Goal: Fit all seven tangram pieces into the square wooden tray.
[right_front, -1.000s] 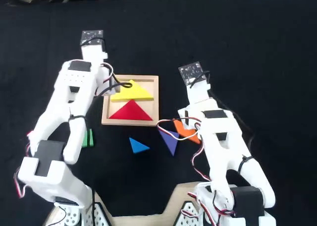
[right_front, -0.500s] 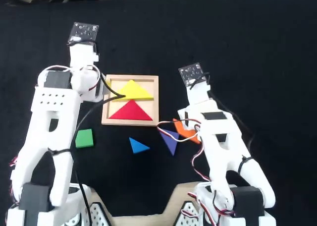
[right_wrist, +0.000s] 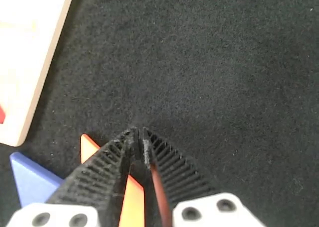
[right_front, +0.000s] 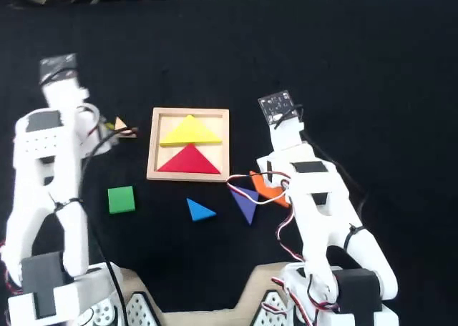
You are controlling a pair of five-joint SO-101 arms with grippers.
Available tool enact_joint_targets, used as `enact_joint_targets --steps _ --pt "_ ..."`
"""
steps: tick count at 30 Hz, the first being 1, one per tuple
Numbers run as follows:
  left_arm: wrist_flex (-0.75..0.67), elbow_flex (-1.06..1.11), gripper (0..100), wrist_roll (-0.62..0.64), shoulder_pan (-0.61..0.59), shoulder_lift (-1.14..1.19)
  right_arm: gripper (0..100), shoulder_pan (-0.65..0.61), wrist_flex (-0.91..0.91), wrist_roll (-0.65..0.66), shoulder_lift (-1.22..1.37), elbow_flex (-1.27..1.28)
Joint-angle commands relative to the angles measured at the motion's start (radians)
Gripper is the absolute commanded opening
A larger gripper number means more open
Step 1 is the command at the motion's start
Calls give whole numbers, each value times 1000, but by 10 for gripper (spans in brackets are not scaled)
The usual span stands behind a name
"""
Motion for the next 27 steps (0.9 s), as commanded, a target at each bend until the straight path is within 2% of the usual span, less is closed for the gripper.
enact_joint_targets --steps 1,3,7,12,18,27 --pt "-141 131 239 21 -85 -6 13 -9 -6 14 1 -13" --pt "-226 222 239 52 -102 -6 37 -12 9 49 -1 -25" --pt "-311 285 239 63 -143 -6 122 -74 232 133 1 -180" --pt "-381 328 239 55 -185 21 121 -206 350 198 1 -312" --pt "-390 331 239 58 -189 29 121 -293 440 252 56 -484" --pt "-391 334 239 57 -183 31 123 -315 666 270 433 -921"
